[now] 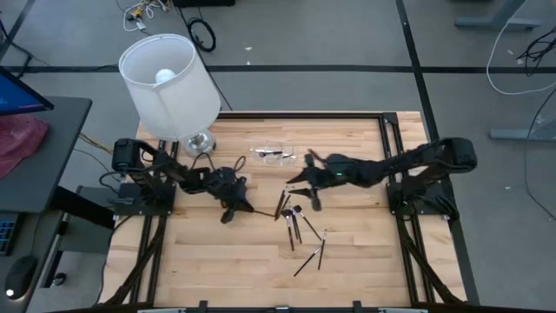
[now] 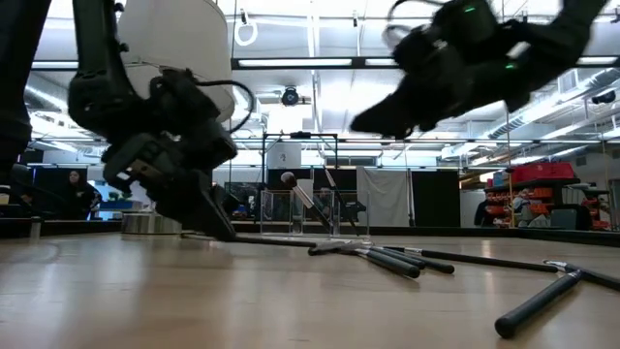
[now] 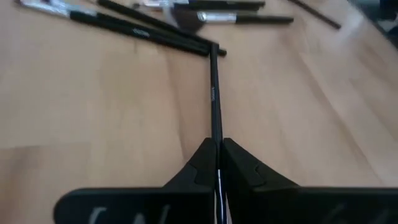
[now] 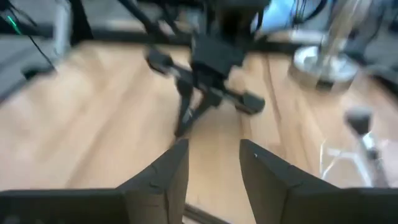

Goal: Put items in baskets/containers
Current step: Put the black eyeshadow brush into the transparent organizer

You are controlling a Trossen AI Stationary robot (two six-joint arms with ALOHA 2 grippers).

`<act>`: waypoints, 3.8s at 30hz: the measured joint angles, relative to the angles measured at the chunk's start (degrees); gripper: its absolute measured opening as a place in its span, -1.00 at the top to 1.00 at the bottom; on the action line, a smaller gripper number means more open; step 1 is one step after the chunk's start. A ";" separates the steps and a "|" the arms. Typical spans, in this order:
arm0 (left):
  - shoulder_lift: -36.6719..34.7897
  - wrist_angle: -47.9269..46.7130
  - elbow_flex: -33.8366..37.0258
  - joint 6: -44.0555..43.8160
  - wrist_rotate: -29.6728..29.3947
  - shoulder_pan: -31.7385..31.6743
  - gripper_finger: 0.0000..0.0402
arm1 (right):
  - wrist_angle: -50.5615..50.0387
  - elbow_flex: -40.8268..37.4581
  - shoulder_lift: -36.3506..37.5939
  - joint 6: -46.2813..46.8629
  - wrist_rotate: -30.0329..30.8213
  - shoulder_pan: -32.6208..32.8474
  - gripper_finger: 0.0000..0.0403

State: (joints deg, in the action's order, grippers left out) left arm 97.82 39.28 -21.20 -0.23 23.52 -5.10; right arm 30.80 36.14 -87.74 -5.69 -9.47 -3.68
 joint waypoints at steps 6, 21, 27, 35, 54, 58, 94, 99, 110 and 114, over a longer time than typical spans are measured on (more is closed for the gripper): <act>-0.04 -15.42 -8.97 3.29 -2.15 0.91 0.91 | -3.50 10.43 -13.25 0.98 -0.04 0.39 0.27; -0.14 -24.37 -15.25 8.90 -7.33 0.87 0.98 | -13.23 22.38 -26.50 5.66 -4.06 1.94 0.27; -0.22 -24.43 -15.25 8.42 -8.16 0.87 0.96 | -13.74 22.52 -26.50 7.19 -4.02 3.27 0.27; -0.87 -21.29 -15.38 2.79 -7.44 0.85 0.89 | -13.77 22.52 -26.50 5.35 -1.46 4.76 0.27; -0.63 -22.64 -13.67 0.89 -20.82 7.68 0.05 | -14.23 22.52 -26.50 8.28 -1.46 4.59 0.27; -0.61 -21.78 -12.57 0.88 -20.81 7.51 0.07 | -14.18 22.52 -26.50 8.27 -1.46 4.59 0.27; 2.10 -22.21 -16.01 8.17 -21.85 7.59 0.87 | -14.28 22.52 -28.95 9.31 1.05 4.50 0.27; 2.10 -23.82 -17.84 9.08 -23.75 7.60 0.93 | -14.83 22.52 -28.99 8.22 0.84 4.53 0.29; 1.92 -32.24 -22.80 11.41 -25.74 7.90 0.90 | -15.81 22.58 -29.21 6.94 0.94 3.81 0.75; 1.86 -32.91 -23.16 11.38 -26.33 8.21 0.91 | -15.97 22.58 -29.21 7.43 0.83 3.54 0.89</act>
State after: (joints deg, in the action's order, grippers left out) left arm 99.68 6.37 -44.36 11.15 -2.81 3.11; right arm 14.83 58.72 -116.95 1.74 -8.64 -0.14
